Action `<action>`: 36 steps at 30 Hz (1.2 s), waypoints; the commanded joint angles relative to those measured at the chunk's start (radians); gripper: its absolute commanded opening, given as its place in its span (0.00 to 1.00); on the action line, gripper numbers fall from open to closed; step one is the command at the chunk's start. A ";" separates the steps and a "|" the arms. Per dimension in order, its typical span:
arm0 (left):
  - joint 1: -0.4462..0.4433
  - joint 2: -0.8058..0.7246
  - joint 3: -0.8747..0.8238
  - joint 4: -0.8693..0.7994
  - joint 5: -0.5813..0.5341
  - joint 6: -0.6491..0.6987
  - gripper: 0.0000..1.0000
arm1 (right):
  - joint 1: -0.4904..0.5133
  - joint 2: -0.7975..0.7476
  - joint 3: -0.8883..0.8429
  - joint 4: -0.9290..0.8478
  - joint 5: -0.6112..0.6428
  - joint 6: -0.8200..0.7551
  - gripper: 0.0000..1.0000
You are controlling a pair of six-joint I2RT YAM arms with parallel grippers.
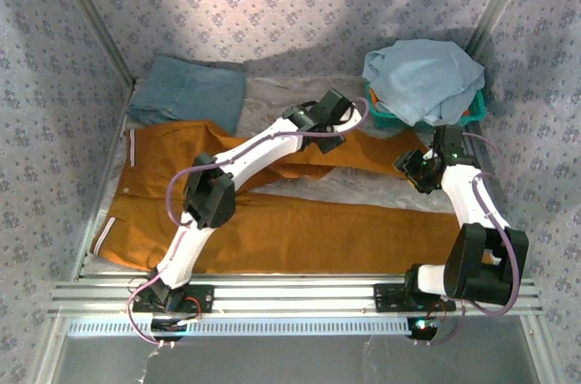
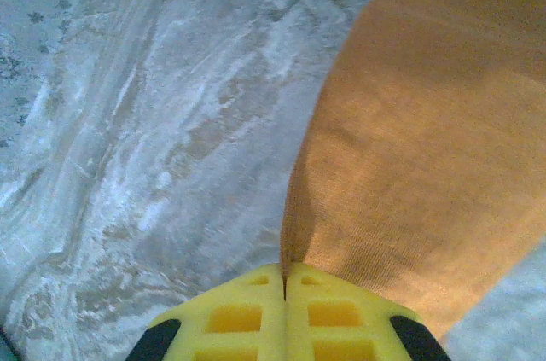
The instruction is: Fold and stack the trousers
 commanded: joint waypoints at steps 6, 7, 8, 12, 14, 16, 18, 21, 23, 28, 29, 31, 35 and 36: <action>0.097 0.217 0.242 0.075 0.005 0.074 0.00 | 0.026 0.040 0.012 0.051 0.013 0.038 0.54; 0.107 0.241 0.274 0.077 0.014 0.070 0.00 | 0.029 0.044 0.017 0.053 0.020 0.038 0.54; 0.115 0.260 0.296 0.080 0.020 0.067 0.00 | 0.032 0.047 0.021 0.054 0.026 0.038 0.54; 0.142 0.321 0.353 0.098 0.071 0.044 0.22 | 0.042 0.065 0.038 0.059 0.049 0.033 0.55; 0.152 0.330 0.358 0.120 0.075 0.030 0.57 | 0.043 0.075 0.041 0.065 0.056 0.033 0.55; 0.157 0.328 0.379 0.120 0.043 0.009 0.83 | 0.046 0.090 0.049 0.065 0.068 0.033 0.55; 0.158 0.312 0.415 0.089 0.002 -0.023 0.99 | 0.046 0.105 0.051 0.070 0.092 0.042 0.56; 0.159 0.238 0.447 -0.019 -0.039 -0.107 1.00 | 0.041 0.125 0.045 0.086 0.147 0.068 0.61; 0.158 0.148 0.393 -0.075 -0.055 -0.200 1.00 | 0.025 0.148 0.046 0.099 0.191 0.082 0.65; 0.160 -0.246 -0.210 0.076 -0.124 -0.495 1.00 | -0.047 0.245 0.033 0.165 0.118 0.181 0.66; 0.160 -0.319 -0.348 0.129 -0.144 -0.543 1.00 | -0.050 0.260 0.028 0.185 0.100 0.203 0.66; 0.163 -0.461 -0.606 0.234 -0.165 -0.631 1.00 | -0.052 0.294 0.023 0.236 0.056 0.239 0.67; 0.193 -0.587 -0.904 0.296 -0.176 -0.762 1.00 | -0.051 0.361 0.051 0.288 0.006 0.286 0.67; 0.204 -0.594 -0.941 0.292 -0.177 -0.790 1.00 | -0.051 0.378 0.054 0.301 -0.006 0.298 0.67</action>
